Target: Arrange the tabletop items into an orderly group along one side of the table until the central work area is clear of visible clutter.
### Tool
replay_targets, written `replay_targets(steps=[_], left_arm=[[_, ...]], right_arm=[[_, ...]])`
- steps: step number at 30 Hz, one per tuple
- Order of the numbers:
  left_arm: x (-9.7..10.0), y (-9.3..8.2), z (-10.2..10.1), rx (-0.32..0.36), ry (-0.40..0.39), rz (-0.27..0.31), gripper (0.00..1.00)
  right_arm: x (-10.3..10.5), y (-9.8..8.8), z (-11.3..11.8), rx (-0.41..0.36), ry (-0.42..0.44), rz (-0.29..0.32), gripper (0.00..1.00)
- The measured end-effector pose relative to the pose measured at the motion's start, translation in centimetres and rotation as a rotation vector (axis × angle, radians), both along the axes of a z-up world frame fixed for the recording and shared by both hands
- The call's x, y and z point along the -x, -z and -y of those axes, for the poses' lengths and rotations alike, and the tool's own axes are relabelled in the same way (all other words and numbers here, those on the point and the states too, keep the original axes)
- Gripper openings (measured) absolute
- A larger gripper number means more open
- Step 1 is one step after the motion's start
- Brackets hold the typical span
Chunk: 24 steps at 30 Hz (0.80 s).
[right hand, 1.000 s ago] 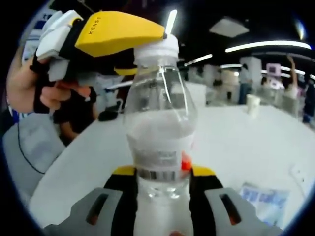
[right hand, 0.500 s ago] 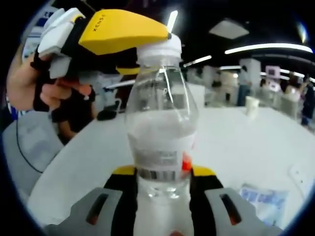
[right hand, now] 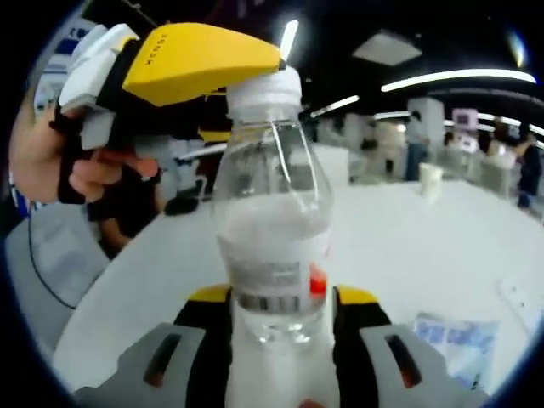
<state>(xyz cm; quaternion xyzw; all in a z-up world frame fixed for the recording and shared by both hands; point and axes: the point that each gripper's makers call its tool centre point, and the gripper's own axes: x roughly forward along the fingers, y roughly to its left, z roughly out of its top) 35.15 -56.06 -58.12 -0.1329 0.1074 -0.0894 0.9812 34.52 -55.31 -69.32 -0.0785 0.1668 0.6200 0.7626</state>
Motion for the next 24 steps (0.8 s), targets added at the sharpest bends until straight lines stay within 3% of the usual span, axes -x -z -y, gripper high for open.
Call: replay_targets(steps=[9, 24], left_arm=[[0.4, 0.1, 0.2, 0.014, 0.005, 0.006, 0.41], [1.7, -0.7, -0.8, -0.002, 0.022, 0.026, 0.51]], right_arm=[[-0.5, -0.8, 0.6, -0.014, 0.043, 0.011, 0.63], [0.1, -3.0, 2.4, -0.038, 0.108, 0.043, 0.65]])
